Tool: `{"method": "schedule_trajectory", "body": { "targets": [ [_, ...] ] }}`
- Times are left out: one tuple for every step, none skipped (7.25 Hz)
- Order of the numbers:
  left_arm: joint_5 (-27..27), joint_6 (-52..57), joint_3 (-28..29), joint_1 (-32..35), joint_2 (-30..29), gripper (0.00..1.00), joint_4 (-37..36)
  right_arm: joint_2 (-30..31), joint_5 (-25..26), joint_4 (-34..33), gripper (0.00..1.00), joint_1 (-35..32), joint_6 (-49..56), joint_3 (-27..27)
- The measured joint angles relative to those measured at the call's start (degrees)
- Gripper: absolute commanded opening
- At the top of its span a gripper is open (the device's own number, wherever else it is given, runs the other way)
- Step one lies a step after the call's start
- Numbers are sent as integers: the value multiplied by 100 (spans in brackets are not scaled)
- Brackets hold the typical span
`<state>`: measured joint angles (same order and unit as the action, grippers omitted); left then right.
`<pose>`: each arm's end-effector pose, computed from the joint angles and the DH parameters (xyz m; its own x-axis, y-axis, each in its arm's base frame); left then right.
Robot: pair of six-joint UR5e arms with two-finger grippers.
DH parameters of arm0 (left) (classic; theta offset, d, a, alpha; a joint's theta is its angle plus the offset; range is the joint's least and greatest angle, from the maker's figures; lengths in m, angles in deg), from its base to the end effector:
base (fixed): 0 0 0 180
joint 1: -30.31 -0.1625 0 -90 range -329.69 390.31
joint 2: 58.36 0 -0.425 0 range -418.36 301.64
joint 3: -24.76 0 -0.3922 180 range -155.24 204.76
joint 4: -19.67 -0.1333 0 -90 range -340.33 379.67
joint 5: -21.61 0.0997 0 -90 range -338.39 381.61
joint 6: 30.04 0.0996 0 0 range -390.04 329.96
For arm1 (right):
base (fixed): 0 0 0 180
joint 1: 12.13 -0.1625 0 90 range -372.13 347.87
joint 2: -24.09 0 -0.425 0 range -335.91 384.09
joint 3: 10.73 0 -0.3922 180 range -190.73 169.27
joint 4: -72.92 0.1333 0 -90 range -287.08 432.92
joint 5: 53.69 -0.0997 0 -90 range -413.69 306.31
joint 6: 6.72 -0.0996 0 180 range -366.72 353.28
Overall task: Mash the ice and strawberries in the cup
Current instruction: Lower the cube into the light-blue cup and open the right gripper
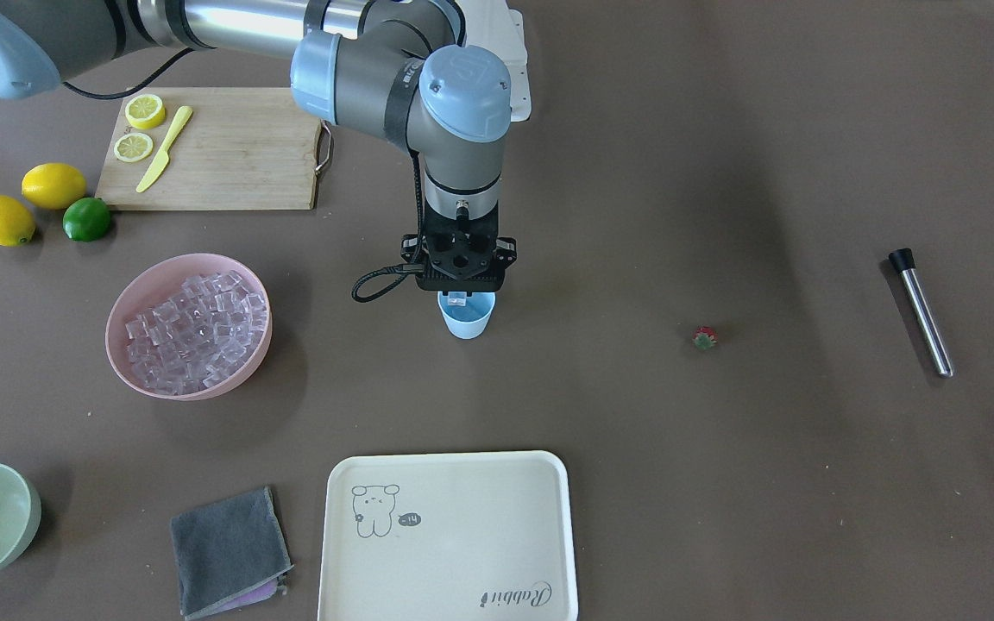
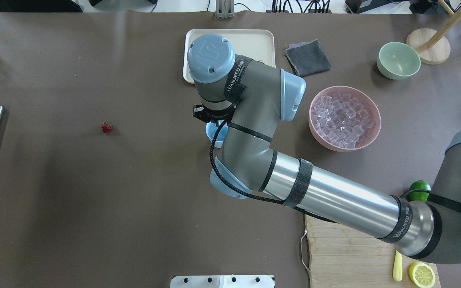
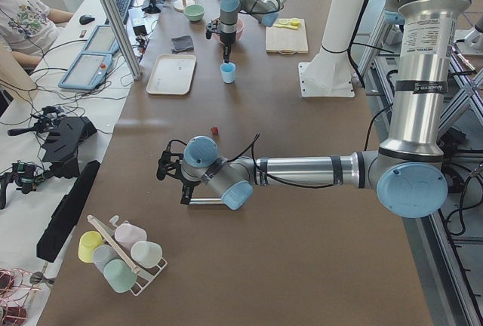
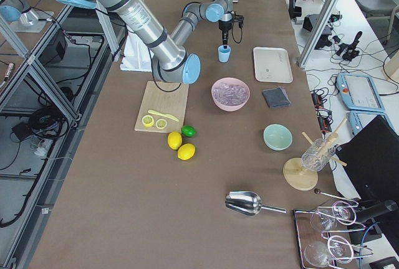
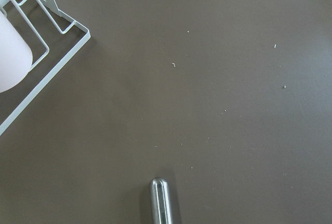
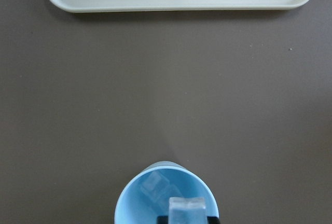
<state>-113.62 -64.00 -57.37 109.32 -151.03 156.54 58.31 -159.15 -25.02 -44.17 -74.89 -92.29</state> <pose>0.0399 -0.5337 0.6087 0.5783 0.0860 -0.8112 0.2178 0.9420 0.2552 -0.5835 -0.4911 0.1240 0.7449 0.0434 0.6658 -0.0979 0.9942 0.0448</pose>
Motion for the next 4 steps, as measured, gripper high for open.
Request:
{"method": "schedule_trajectory", "body": {
  "targets": [
    [-2, -25, -3, -3, 6, 97, 30, 3, 34, 2, 10, 29, -5, 7],
    [-3, -33, -5, -4, 16, 97, 48, 5, 70, 5, 34, 54, -5, 12],
    [-2, -35, -1, -4, 24, 97, 71, 5, 95, 14, 58, 69, -4, 18],
    [2, -38, 5, -6, 27, 97, 95, 2, 118, 30, 84, 80, -4, 27]
  ]
}}
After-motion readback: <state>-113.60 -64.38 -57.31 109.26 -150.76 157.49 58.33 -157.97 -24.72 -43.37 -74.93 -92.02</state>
